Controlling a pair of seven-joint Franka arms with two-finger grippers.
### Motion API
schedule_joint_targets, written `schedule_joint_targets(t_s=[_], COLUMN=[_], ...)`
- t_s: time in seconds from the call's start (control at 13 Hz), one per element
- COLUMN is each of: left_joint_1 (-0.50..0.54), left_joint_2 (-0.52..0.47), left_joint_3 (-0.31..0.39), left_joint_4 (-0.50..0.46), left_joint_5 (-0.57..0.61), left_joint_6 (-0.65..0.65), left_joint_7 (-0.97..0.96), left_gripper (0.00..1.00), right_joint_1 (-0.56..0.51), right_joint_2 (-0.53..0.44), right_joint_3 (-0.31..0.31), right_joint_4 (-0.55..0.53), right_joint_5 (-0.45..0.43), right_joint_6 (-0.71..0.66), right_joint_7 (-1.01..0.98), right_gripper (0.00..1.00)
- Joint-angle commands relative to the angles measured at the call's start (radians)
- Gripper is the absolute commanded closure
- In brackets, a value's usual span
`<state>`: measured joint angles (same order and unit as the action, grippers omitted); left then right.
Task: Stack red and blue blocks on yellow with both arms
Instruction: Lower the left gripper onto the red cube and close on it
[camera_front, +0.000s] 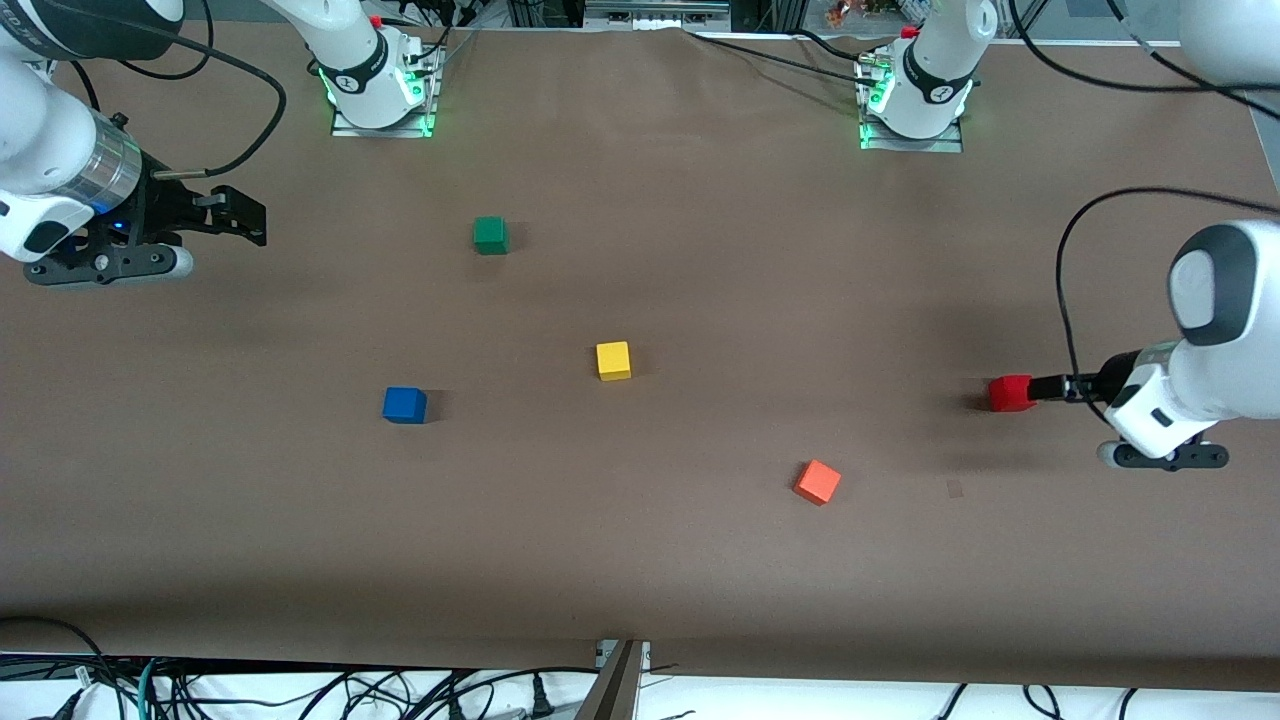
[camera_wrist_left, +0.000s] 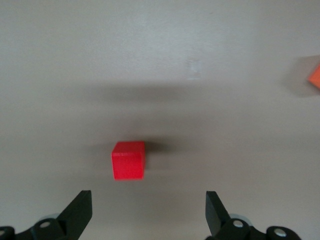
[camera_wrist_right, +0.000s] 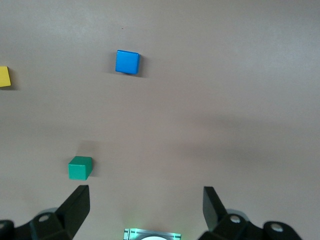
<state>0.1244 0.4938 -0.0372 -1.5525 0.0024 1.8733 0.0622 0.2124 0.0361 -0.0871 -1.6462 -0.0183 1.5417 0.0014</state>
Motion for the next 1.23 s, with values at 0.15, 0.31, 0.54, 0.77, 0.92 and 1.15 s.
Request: schedule_joint_targets(t_s=[0.15,0.31,0.54,0.77,0.92,1.15], left_joint_1=[0.047,0.049,0.06,0.086,0.086,0.098], left_joint_2=[-0.024,-0.024,-0.026,-0.024,-0.024,-0.018], left_joint_3=[-0.004,-0.003,-0.003,-0.003,-0.003,-0.004], left_joint_4=[-0.171,-0.24,-0.342,-0.415,-0.425,-0.452], left_joint_5=[0.021,0.021,0.021,0.021,0.021,0.021], left_joint_6=[0.171,0.26,0.397,0.492,0.503,0.535], left_joint_7=[0.06,0.099,0.117,0.123,0.123,0.123], left_gripper=[0.0,0.0,0.0,0.0,0.0,0.0], right_joint_1=[0.002,0.002,0.002,0.002,0.002,0.002], right_joint_2=[-0.002,-0.001,-0.002,-0.002,-0.002,-0.002], right_joint_3=[0.003,0.003,0.003,0.003,0.003,0.003], right_joint_4=[0.009,0.009,0.009,0.009,0.009,0.009], right_joint_5=[-0.003,-0.003,-0.003,-0.003,-0.003,-0.003], right_joint_6=[-0.002,-0.003,-0.006,-0.006,-0.006,-0.006], right_joint_7=[-0.006,-0.006,-0.006,-0.006,-0.006,-0.006], right_gripper=[0.0,0.0,0.0,0.0,0.0,0.0])
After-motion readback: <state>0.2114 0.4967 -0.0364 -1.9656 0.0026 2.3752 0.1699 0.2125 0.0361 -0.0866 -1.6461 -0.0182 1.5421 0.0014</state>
